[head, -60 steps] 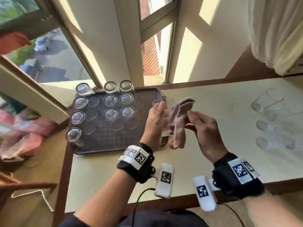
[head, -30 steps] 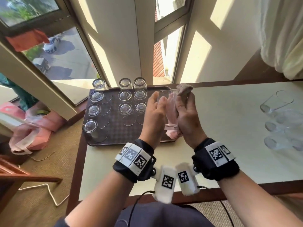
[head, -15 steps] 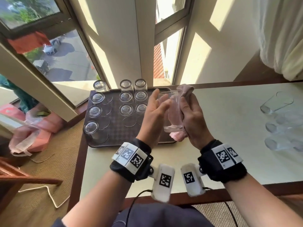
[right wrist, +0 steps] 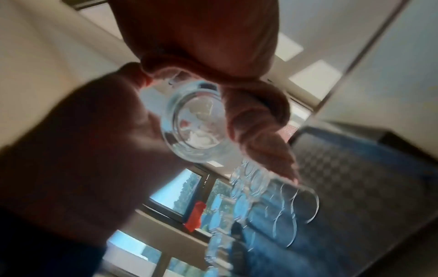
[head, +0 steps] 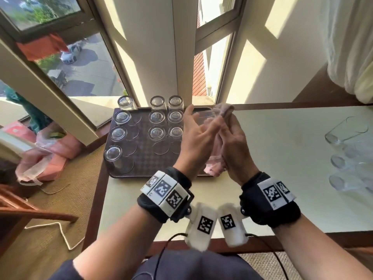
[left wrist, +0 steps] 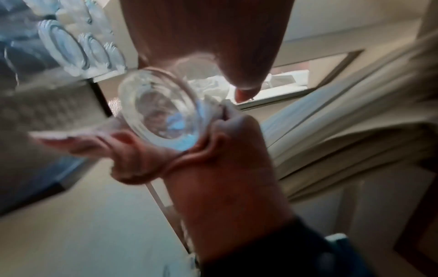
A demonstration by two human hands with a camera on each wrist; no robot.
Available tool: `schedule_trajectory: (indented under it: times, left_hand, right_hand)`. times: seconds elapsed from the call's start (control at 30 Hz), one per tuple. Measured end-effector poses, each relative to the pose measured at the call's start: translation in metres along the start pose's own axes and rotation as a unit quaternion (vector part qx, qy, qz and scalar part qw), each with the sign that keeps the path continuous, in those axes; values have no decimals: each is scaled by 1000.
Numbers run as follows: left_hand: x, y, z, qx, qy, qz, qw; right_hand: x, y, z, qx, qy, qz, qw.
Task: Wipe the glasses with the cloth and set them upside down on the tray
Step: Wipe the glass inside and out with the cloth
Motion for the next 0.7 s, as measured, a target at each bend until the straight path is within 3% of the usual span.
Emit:
schedule_trajectory:
  times: [0.03,0.13,0.2,0.23,0.3,0.37,0.4,0.47,0.6,0.63,0.7]
  left_hand:
    - [-1,-1,-1,11,5,3,1000]
    - [-3,2,-1,75,96,-90,988]
    - [1,5,0,82,136,-98,982]
    - [0,5,0,86,128,-81,985]
    - [2,2,-2,61,70,-27,995]
    - [-4,4,-3,49,17,-10,999]
    - [-8,7,-1,44,-13,9,999]
    - [-9,9,-1,31,-47,24,998]
    - [-13,12,-1,43,112,-56,991]
    - [-14,13,0,42,124,-68,989]
    - [-12,12,3,23,108,-23,994]
  right_hand:
    - [-1,0,-1,-14,-39,-2,999]
    - [2,1,-5,-115,-189,4,975]
    - [10,1,-2,-157,-222,8,962]
    - [13,-1,-1,-143,-200,14,969]
    - [19,-2,-2,-68,-37,29,997]
    - [21,-1,0,0,111,12,994]
    - [18,0,-1,10,116,1,993]
    - [14,4,0,-23,-4,-1,1000]
    - [12,13,-6,-139,-259,-5,956]
    - [13,12,-9,-146,-271,-1,951]
    - [19,6,-14,-98,-194,26,976]
Point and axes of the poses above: each hand's wrist, its own y-axis away from the middle knuckle, its own x-axis out of the back of the hand, z = x × y, the point moved 3 cm from there along -y, towards the middle knuckle, and after that the axes turned 9 degrees about x, right-handed, at the moved point
